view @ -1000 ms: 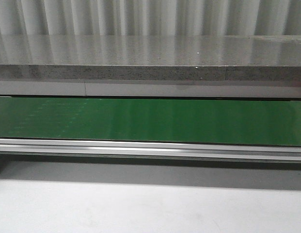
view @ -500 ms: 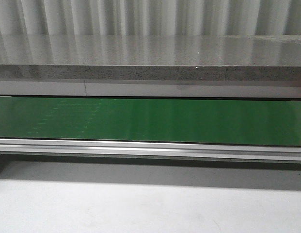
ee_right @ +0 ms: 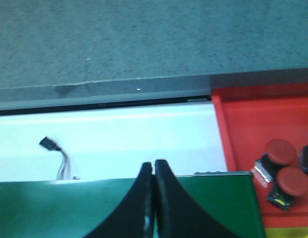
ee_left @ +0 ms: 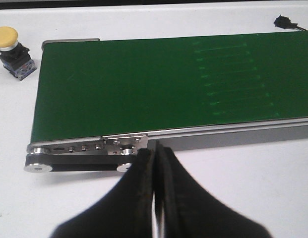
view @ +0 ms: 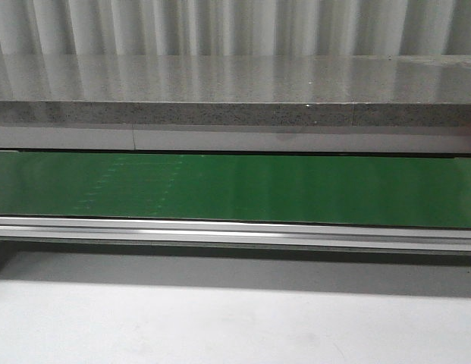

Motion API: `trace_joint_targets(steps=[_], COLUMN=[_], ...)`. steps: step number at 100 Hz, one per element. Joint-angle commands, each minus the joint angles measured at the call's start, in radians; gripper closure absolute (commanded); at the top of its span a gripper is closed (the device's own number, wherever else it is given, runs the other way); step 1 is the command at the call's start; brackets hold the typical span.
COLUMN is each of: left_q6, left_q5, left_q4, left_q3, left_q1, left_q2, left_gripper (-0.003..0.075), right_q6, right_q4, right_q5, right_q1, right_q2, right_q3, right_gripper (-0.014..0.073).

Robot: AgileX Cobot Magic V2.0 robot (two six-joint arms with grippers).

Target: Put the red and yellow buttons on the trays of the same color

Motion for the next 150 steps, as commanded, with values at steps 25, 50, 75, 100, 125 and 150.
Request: trace_joint_targets(steps=[25,50,75,100,125,150], left_q6=[0.0,0.0,0.0,0.0,0.0,-0.008], left_q5=[-0.067,-0.067,-0.067,-0.067,-0.067,-0.176], left_q4=[-0.007,-0.007,-0.007,-0.007,-0.015,-0.027], left_q3=[-0.027,-0.027,-0.027,-0.027,-0.027,-0.076], left_q1=[-0.009,-0.009,-0.009,-0.009,-0.009,0.015], left_q2=[0.0,0.0,0.0,0.0,0.0,0.074], left_gripper=[0.0741,0.0741,0.0741,0.0741,0.0741,0.0741], right_q6=[-0.025,-0.025,-0.025,-0.025,-0.025,-0.025], right_q4=[-0.023,-0.062,-0.062,-0.062,-0.062,-0.062], right_q5=[-0.117,-0.176,-0.02,0.118,0.228,0.231], right_q1=[0.2,0.214,0.215,0.215,0.215,0.215], right_q2=[-0.249,-0.53,-0.771,-0.926,-0.932,-0.932], right_q3=[0.155,0.355,0.477,0.481,0.481,0.481], right_gripper=[0.0659,0.0659,0.0659,0.0659,0.0659,0.0659])
